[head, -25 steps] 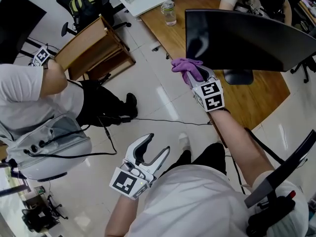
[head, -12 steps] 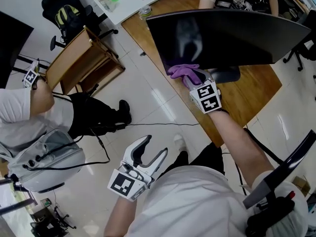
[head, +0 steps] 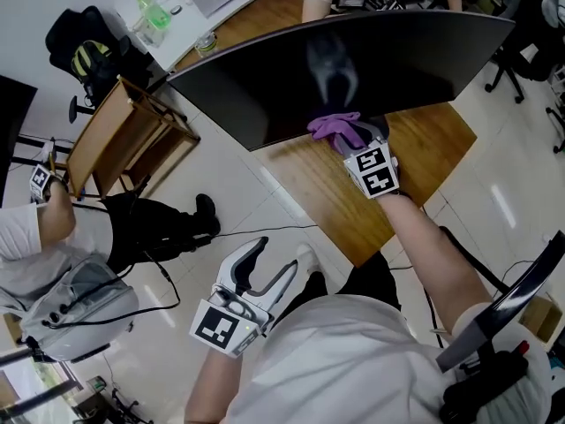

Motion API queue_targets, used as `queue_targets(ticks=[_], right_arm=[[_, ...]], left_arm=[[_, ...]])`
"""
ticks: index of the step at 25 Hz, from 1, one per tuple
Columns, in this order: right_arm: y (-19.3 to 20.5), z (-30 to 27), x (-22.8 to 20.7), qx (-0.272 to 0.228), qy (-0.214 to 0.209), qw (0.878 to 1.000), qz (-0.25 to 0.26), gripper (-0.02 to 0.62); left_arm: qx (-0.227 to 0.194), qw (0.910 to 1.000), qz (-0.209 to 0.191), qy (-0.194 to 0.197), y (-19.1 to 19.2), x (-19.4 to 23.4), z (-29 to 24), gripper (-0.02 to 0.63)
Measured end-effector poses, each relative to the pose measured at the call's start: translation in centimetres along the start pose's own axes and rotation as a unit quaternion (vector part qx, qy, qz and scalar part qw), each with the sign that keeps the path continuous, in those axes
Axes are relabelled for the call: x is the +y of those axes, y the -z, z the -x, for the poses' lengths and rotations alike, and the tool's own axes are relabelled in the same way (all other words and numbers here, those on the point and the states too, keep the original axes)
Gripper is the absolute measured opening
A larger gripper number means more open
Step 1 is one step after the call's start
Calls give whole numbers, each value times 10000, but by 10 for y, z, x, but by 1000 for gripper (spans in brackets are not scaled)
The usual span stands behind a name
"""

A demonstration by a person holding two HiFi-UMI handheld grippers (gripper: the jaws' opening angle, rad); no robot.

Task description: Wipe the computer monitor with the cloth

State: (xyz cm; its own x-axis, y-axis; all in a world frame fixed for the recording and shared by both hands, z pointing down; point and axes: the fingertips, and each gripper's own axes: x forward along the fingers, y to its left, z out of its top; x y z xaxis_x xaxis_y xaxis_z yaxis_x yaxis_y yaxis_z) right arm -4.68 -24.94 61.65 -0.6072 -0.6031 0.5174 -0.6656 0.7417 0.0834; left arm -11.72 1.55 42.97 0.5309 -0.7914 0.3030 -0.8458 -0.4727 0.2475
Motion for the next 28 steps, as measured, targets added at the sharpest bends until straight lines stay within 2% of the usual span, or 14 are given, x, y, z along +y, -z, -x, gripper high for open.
queue_targets(ticks=[14,22,28], right_arm=[[43,49,-127,93,407,9988,-272,121],[78,79,-215,228,813,9954,-449,121],[98,98,-262,325,1059,9921,-586,121]], left_arm=[[118,9995,-149,271,-18,-64,-92,270],[177,9987,-208,425,-27,-94,-140,270],[210,9981,-248,523,-32,-111,-166,270]])
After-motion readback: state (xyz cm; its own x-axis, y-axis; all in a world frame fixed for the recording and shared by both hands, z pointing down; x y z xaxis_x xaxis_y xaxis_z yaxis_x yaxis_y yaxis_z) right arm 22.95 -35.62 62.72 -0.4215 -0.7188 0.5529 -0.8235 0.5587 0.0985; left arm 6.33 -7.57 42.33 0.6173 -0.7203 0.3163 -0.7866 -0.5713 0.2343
